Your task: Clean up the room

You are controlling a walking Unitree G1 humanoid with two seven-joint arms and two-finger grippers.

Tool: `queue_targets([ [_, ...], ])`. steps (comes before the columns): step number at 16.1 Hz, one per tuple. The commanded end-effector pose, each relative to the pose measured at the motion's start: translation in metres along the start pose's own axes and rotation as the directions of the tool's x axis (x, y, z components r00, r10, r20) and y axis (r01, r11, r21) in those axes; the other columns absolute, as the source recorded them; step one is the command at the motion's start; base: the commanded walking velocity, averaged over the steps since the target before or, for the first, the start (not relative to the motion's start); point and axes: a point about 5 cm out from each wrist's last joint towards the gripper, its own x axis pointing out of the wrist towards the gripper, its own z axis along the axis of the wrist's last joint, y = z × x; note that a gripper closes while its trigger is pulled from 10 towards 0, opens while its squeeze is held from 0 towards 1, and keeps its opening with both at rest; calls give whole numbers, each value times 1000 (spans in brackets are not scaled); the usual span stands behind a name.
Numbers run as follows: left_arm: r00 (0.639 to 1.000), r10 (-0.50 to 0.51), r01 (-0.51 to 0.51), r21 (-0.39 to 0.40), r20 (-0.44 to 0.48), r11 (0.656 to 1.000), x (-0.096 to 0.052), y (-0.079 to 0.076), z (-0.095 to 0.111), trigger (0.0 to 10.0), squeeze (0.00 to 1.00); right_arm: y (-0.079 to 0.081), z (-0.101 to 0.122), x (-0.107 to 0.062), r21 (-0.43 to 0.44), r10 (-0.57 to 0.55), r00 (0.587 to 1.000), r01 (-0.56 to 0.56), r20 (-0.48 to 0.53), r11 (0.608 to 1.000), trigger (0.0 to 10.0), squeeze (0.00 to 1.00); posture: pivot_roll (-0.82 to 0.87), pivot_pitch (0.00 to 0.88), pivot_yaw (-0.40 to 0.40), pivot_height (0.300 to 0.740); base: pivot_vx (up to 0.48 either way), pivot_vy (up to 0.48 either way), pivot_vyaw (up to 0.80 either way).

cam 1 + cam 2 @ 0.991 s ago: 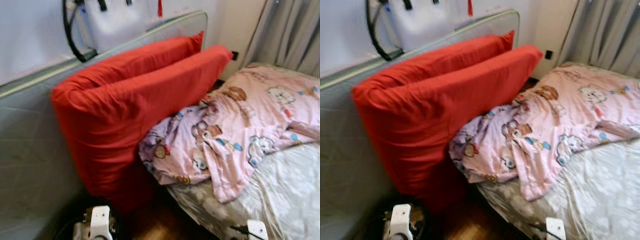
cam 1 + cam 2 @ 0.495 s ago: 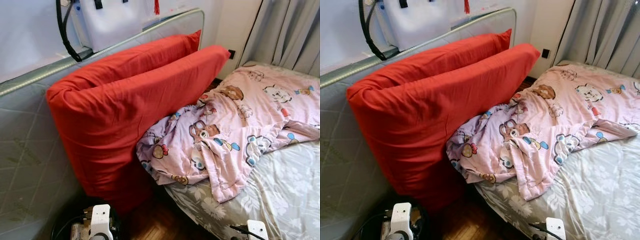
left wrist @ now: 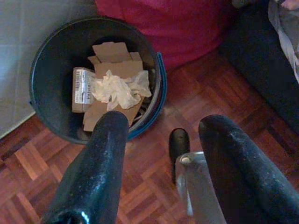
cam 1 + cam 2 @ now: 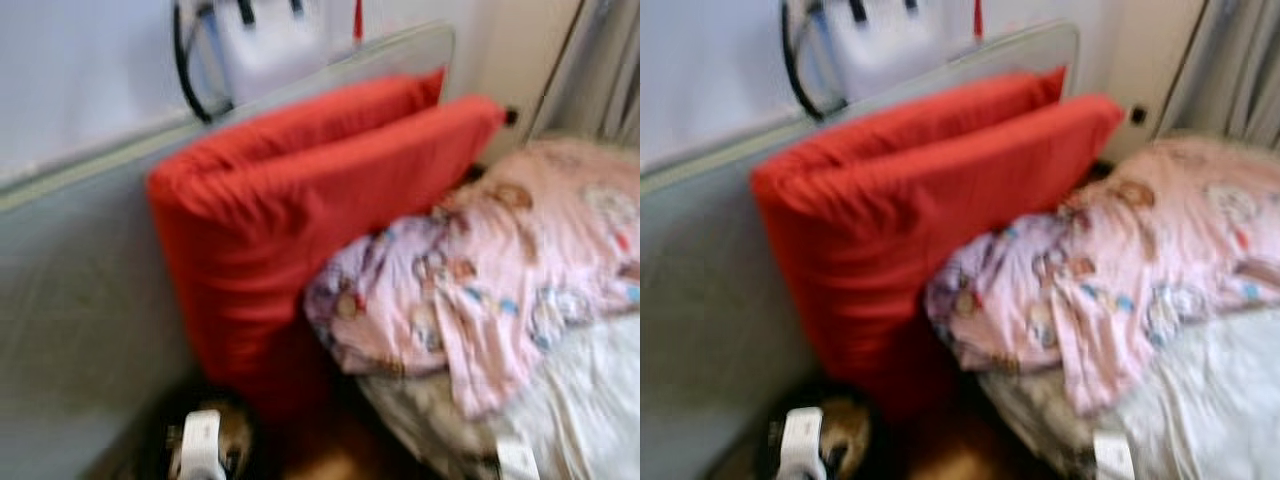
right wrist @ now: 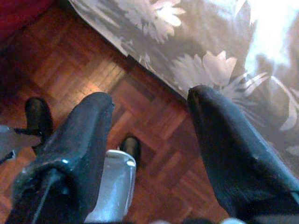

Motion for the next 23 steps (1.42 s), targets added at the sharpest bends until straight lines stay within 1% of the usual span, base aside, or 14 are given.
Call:
queue_targets([
  [1,1000,6,-6,8,-4,1000,0,3,1,10000,0,4,4,1,-4,9,1000,-9,11,1000,10000,0,-19,7,34,740,240,0,0],
  [5,1000,4,-4,6,-1,1000,1,3,2,10000,0,3,3,1,-1,7,1000,-7,12,1000,10000,0,-19,3,34,740,180,0,0],
  [8,1000,-2,2,7,-9,1000,1,2,1,10000,0,3,3,1,-11,6,1000,-6,7,1000,10000,0,-23,0,39,740,256,0,0],
  [14,1000,-2,2,11,-4,1000,2,3,4,10000,0,5,4,2,-3,8,1000,-8,11,1000,10000,0,-24,0,44,740,261,0,0],
  [23,1000,0,0,6,-6,1000,1,3,2,10000,0,4,4,1,-1,7,1000,-7,13,1000,10000,0,-20,3,37,740,262,0,0],
])
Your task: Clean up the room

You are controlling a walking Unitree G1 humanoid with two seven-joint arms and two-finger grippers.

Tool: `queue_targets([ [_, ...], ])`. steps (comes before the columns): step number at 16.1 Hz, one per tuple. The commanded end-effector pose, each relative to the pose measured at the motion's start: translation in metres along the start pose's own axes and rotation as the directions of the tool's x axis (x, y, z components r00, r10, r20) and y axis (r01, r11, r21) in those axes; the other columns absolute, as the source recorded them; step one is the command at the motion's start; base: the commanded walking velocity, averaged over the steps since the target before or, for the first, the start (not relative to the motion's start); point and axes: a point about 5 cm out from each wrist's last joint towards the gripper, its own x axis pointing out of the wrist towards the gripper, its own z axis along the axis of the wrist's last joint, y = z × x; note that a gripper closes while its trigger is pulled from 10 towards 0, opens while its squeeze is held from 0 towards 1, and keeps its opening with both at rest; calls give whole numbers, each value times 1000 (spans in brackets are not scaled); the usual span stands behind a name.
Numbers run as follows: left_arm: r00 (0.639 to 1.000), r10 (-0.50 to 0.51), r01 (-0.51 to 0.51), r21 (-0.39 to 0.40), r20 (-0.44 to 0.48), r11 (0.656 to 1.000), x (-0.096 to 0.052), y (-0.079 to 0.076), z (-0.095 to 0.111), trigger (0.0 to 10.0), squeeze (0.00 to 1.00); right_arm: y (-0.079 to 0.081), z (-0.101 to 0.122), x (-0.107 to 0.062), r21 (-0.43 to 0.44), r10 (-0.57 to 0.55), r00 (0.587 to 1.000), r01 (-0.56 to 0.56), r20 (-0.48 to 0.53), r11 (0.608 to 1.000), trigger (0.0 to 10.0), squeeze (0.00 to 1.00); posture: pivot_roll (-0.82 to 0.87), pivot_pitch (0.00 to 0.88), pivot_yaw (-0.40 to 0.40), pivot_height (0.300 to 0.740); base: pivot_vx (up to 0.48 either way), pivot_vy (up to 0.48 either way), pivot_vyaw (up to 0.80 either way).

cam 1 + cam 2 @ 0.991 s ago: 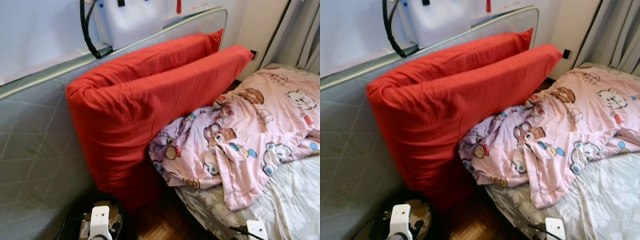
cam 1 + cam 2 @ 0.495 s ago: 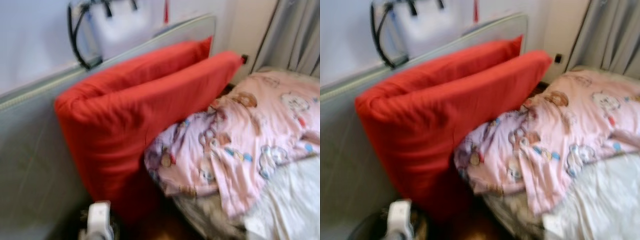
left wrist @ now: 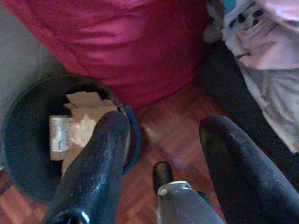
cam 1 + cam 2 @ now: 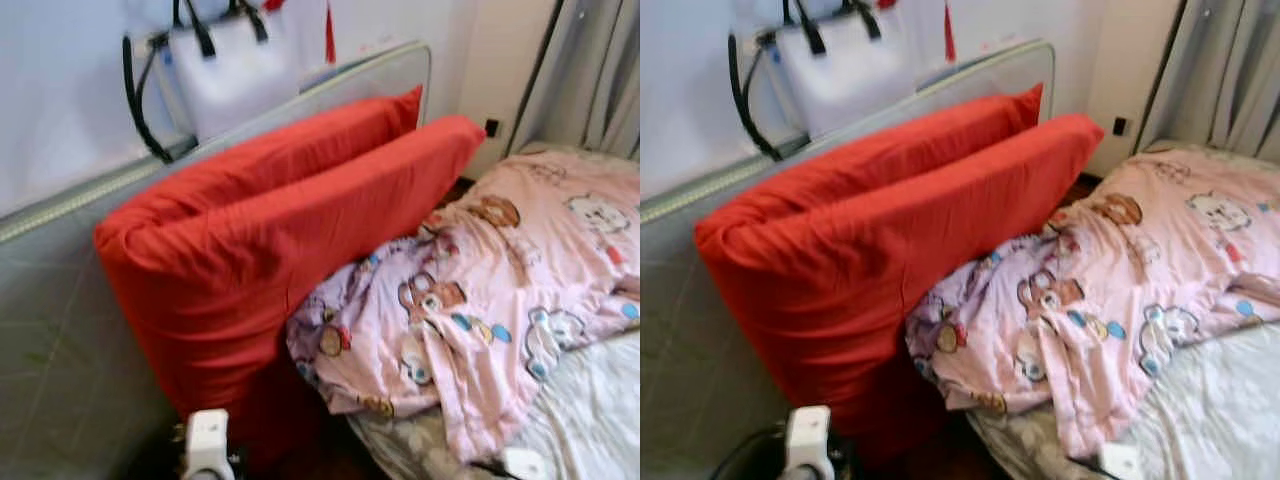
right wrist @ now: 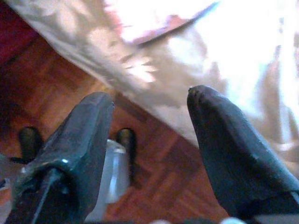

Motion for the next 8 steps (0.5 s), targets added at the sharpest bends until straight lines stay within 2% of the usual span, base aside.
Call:
queue_targets([
  [1,999,35,-35,12,-13,999,-1,14,-2,10000,0,12,10,3,7,27,999,-27,29,1000,10000,0,-20,3,37,740,262,0,0],
  [5,998,23,-24,7,51,1000,1,13,11,10000,0,12,10,3,34,22,999,-24,48,999,10000,0,-23,6,37,740,0,0,0],
  [8,983,10,-7,-18,185,1000,4,13,38,10000,0,12,14,3,64,26,995,-33,97,997,10000,0,-22,8,35,740,0,0,0],
])
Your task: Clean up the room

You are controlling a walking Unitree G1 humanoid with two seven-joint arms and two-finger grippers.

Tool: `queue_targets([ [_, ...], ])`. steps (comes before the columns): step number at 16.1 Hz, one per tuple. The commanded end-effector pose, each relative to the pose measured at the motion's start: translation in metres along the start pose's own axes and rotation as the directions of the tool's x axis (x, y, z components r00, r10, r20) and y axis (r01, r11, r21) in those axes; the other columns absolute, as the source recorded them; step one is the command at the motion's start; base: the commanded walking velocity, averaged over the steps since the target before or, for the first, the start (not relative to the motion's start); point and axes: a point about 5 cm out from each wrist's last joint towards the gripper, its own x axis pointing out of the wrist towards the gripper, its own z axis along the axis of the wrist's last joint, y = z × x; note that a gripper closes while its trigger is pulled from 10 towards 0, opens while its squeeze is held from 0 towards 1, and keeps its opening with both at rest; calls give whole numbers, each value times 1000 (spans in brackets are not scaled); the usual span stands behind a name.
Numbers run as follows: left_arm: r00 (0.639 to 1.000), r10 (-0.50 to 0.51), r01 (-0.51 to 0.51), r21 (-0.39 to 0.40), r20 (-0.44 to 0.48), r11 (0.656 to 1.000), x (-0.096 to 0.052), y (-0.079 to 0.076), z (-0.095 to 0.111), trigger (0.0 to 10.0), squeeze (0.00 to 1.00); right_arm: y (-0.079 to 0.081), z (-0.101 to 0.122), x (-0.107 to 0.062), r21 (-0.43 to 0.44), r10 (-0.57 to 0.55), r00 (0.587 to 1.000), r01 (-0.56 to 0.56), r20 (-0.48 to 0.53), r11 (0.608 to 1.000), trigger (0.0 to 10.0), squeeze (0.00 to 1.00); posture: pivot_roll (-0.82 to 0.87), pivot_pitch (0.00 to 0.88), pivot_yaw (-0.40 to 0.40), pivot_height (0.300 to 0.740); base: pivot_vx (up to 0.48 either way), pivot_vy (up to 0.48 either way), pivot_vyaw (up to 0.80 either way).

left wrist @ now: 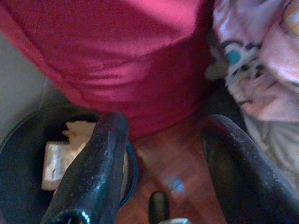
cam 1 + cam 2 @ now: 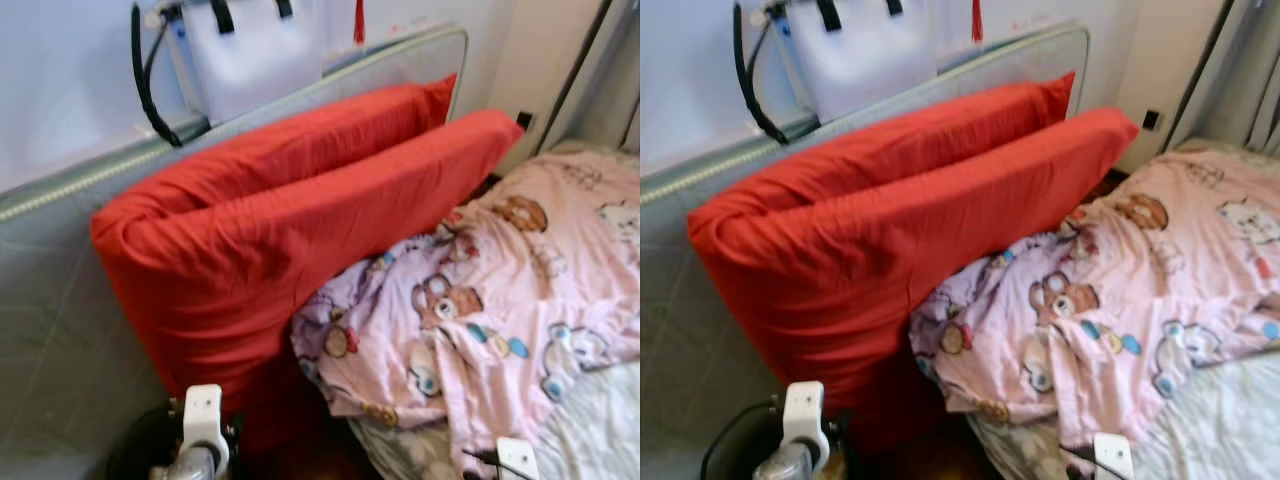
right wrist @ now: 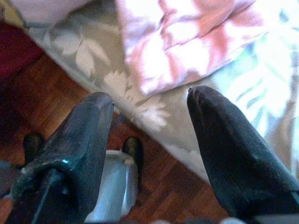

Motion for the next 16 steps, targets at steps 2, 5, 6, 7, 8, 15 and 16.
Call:
queue_targets([
  [2,995,5,-3,-29,98,1000,3,4,18,10000,0,1,4,0,41,4,998,-6,57,999,10000,0,-23,10,30,740,0,0,0],
  [5,977,-1,8,-33,212,999,4,1,36,10000,0,1,7,-1,67,5,993,-12,114,998,10000,0,-32,9,29,740,0,0,0],
  [6,964,-4,11,-24,266,1000,2,1,43,10000,0,0,8,-2,82,-3,990,-8,140,997,10000,0,-35,6,29,740,0,0,0],
  [7,938,-11,0,31,348,1000,-2,0,53,10000,0,-1,9,-3,97,-14,985,-3,170,995,10000,0,-34,0,28,740,0,0,0],
  [8,919,-27,15,35,392,999,-4,-3,61,10000,0,-2,11,-4,94,-14,981,-4,192,996,10000,0,-30,0,29,740,0,0,0],
  [15,865,-38,18,44,500,999,-25,-2,74,10000,0,56,124,-13,-44,105,731,-102,674,994,10000,0,-41,0,24,740,0,0,0],
  [16,860,-32,11,44,509,999,-30,-1,74,10000,0,56,122,-14,-38,105,724,-108,682,993,10000,0,-36,0,19,740,0,0,0],
])
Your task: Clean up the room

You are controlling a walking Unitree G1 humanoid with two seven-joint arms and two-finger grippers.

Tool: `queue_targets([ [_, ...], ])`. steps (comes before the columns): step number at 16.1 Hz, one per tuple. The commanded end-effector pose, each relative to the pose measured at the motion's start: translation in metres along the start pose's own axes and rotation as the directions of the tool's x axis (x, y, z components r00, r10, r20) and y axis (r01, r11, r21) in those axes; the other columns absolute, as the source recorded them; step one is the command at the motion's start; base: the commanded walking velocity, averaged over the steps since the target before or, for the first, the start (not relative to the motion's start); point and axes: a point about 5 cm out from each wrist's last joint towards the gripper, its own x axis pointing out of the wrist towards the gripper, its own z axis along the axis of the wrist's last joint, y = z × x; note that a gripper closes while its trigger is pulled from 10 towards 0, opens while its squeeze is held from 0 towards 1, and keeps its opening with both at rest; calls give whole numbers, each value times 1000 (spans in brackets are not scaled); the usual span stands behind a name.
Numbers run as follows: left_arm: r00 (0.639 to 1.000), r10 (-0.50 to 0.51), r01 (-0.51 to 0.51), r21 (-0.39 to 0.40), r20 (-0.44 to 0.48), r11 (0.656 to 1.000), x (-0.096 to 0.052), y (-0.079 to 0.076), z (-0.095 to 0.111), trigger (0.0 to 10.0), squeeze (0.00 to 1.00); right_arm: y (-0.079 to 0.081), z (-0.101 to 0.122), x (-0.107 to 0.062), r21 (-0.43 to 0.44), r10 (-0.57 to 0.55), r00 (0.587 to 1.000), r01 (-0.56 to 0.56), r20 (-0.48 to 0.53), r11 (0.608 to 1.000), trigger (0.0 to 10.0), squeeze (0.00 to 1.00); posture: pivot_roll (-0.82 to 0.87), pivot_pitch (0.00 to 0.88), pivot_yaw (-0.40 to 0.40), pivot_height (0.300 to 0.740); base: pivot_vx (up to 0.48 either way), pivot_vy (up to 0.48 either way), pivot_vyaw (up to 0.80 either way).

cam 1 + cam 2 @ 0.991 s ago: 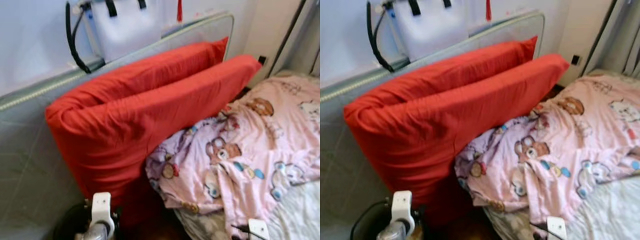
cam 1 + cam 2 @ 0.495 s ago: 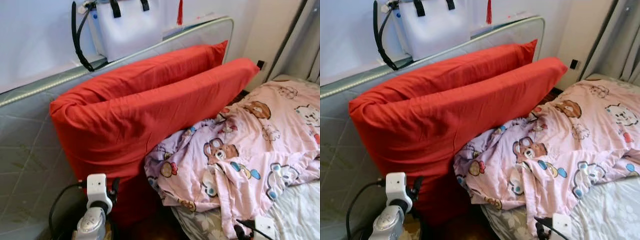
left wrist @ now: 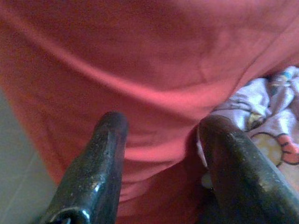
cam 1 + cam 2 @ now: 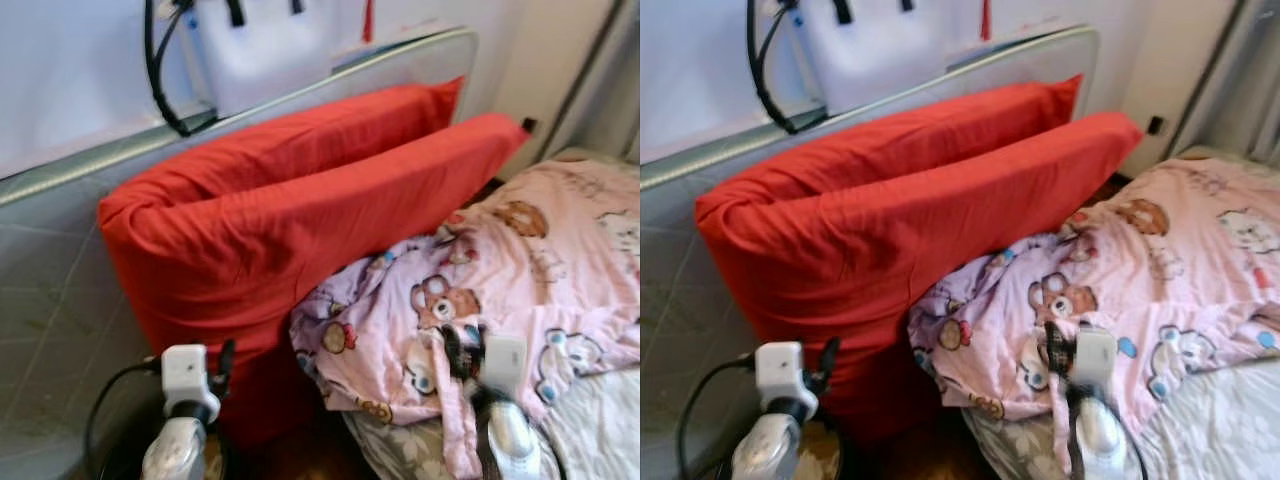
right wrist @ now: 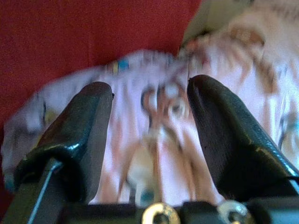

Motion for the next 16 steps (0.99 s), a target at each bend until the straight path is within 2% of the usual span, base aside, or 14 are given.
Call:
queue_targets([
  [1,1000,-2,2,5,20,1000,2,0,7,10000,0,1,3,1,12,0,1000,-1,14,1000,10000,0,-36,0,19,740,0,0,0],
  [6,999,1,-2,13,36,1000,1,3,19,10000,0,-5,8,-6,-11,-32,999,32,39,999,10000,0,-32,0,27,740,0,0,0],
  [8,999,-9,9,12,35,1000,3,1,21,10000,0,-7,8,-4,-8,-57,998,57,12,998,10000,0,-38,0,33,740,0,0,0],
  [10,999,-16,15,12,35,1000,5,-1,24,10000,0,-10,12,-4,-6,-70,997,70,26,998,10000,0,-44,0,34,715,0,0,0],
  [11,999,-18,17,9,36,1000,7,-2,26,10000,0,-9,13,-4,-9,-66,997,67,25,998,10000,0,-41,0,31,700,0,0,0],
  [13,999,-24,24,17,33,1000,7,-2,26,10000,0,-3,22,-3,19,-32,996,30,88,999,10000,0,-40,0,29,695,0,0,0],
  [16,999,-18,18,14,34,1000,4,0,26,10000,0,0,22,-2,16,-38,996,37,77,999,10000,0,-33,0,24,695,0,0,0],
])
